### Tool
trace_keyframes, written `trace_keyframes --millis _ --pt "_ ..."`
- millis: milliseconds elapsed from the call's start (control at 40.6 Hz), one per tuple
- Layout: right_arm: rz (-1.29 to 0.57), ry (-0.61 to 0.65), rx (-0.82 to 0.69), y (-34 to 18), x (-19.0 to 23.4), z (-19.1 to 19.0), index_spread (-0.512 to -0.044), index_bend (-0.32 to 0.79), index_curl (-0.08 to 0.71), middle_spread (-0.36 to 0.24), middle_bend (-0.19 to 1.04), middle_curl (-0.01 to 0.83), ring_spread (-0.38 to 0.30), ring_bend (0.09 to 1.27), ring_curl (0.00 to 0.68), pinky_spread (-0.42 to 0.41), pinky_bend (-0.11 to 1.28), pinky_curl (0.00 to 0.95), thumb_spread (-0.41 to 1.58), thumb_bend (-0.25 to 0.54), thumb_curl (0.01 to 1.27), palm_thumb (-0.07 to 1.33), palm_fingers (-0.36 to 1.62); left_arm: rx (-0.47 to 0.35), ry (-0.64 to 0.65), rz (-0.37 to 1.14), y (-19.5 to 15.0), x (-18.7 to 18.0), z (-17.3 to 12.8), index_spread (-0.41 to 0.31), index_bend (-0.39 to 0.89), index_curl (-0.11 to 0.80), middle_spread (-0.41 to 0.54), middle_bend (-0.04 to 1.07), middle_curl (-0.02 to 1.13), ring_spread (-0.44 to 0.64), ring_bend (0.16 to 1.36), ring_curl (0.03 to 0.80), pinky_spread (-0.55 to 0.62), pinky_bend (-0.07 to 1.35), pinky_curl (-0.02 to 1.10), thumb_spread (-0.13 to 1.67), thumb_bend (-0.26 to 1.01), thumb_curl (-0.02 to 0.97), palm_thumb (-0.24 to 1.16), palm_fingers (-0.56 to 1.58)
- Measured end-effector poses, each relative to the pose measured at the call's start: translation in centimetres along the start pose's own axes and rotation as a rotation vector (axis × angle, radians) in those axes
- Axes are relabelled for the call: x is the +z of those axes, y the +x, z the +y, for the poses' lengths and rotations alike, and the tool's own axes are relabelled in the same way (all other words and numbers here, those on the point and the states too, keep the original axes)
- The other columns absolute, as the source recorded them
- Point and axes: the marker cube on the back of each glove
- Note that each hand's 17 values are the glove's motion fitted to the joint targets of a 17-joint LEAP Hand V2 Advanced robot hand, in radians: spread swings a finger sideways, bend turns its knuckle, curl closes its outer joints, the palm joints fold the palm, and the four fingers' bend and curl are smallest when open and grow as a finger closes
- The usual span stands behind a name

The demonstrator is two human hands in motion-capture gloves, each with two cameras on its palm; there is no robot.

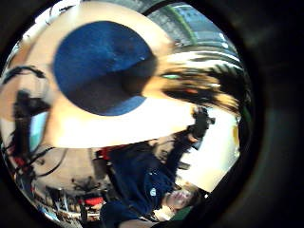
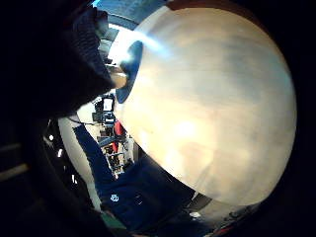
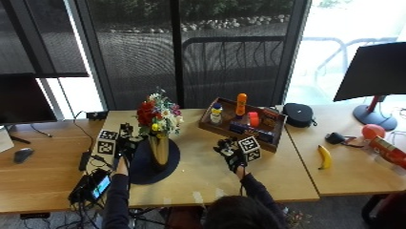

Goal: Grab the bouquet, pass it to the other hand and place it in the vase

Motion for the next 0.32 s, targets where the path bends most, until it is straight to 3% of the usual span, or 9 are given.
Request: trace_keyframes --millis 74,222,320 --pt "-0.031 -0.007 0.027 0.8 -0.7 0.3 -0.250 0.17 0.324 -0.047 0.17 0.357 -0.055 0.37 0.366 0.153 0.36 0.358 1.12 -0.011 0.47 0.84 0.57 0.131 -0.025 0.128 -0.7 -0.5 0.1 0.036 0.08 0.438 0.230 0.10 0.39 0.34 0.35 0.405 0.40 0.31 0.36 0.78 0.06 0.615 0.81 -0.07" --pt "-0.057 -0.006 0.044 2.2 -0.9 0.1 -0.246 0.17 0.338 -0.046 0.17 0.353 -0.052 0.36 0.362 0.153 0.34 0.353 1.13 -0.015 0.47 0.84 0.58 0.159 0.053 0.142 -0.1 -1.6 1.0 0.077 0.13 0.402 0.298 0.14 0.36 0.44 0.41 0.394 0.46 0.32 0.35 0.88 0.05 0.614 0.85 -0.06" --pt "0.034 0.057 -0.060 3.9 -0.5 -1.3 -0.244 0.18 0.346 -0.046 0.17 0.350 -0.051 0.35 0.360 0.153 0.33 0.352 1.13 -0.014 0.48 0.85 0.59 0.166 0.081 0.153 0.5 -2.3 1.4 0.085 0.13 0.387 0.306 0.16 0.35 0.47 0.43 0.390 0.48 0.33 0.35 0.93 0.05 0.617 0.86 -0.04"
